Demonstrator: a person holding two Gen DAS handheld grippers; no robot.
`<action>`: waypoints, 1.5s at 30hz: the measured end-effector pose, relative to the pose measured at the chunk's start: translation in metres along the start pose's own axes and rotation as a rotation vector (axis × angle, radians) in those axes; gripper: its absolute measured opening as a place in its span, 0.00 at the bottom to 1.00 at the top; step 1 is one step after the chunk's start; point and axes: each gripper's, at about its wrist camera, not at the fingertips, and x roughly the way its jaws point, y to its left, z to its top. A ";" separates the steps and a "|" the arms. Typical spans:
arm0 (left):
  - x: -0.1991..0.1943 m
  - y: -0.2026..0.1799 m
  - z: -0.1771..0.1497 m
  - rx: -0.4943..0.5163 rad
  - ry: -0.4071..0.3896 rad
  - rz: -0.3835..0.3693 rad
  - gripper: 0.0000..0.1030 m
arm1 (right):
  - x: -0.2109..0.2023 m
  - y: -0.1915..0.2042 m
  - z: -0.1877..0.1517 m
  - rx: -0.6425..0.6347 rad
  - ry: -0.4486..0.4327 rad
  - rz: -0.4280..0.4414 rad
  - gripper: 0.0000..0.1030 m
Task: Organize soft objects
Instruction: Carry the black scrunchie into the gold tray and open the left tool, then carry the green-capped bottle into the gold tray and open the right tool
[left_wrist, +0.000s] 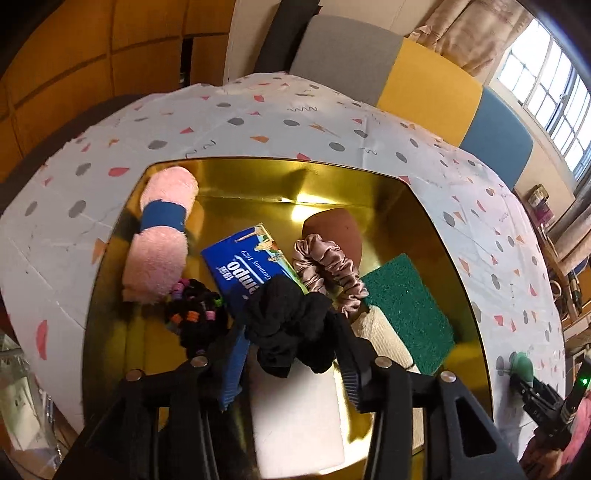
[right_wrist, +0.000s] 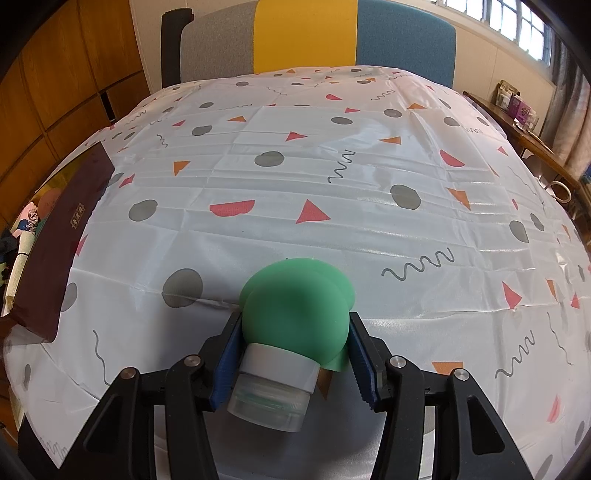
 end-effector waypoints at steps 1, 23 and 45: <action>-0.003 0.000 -0.001 0.009 -0.005 0.003 0.44 | 0.000 0.000 0.000 -0.001 0.000 -0.001 0.53; -0.087 0.001 -0.041 0.070 -0.161 0.053 0.48 | 0.000 0.004 0.000 -0.034 -0.002 -0.041 0.53; -0.099 0.040 -0.060 0.029 -0.185 0.034 0.48 | -0.070 0.121 0.044 -0.171 -0.129 0.121 0.51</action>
